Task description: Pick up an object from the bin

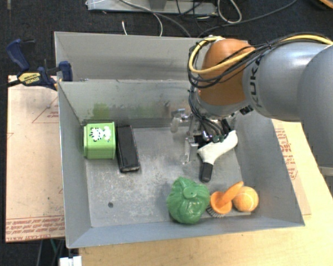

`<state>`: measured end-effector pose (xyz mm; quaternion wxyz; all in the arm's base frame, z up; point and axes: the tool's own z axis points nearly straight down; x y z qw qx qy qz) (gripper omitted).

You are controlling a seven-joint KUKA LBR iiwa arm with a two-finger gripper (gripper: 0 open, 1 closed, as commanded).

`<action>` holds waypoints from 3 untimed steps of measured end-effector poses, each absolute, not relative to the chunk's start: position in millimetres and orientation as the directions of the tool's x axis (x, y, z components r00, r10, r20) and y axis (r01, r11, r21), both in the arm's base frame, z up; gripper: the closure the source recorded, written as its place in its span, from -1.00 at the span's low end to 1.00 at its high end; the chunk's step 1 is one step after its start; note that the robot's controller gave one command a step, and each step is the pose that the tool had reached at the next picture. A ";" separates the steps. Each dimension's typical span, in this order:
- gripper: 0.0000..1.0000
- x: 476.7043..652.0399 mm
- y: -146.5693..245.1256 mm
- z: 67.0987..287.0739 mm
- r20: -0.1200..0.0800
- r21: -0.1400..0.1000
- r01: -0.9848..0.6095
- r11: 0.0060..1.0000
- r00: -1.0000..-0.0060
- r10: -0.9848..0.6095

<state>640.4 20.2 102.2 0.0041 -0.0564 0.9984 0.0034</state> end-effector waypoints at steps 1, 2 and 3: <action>-1.00 647.6 6.1 90.1 -0.012 0.002 -0.131 0.991 -0.991 -0.131; -1.00 639.9 -38.2 98.6 -0.013 0.005 -0.232 0.973 -0.973 -0.232; 1.00 640.2 -108.7 74.3 -0.013 0.009 -0.170 0.985 -0.985 -0.170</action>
Offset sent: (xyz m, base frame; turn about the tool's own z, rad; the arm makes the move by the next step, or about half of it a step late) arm -0.0091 -0.1237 0.0070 -0.1913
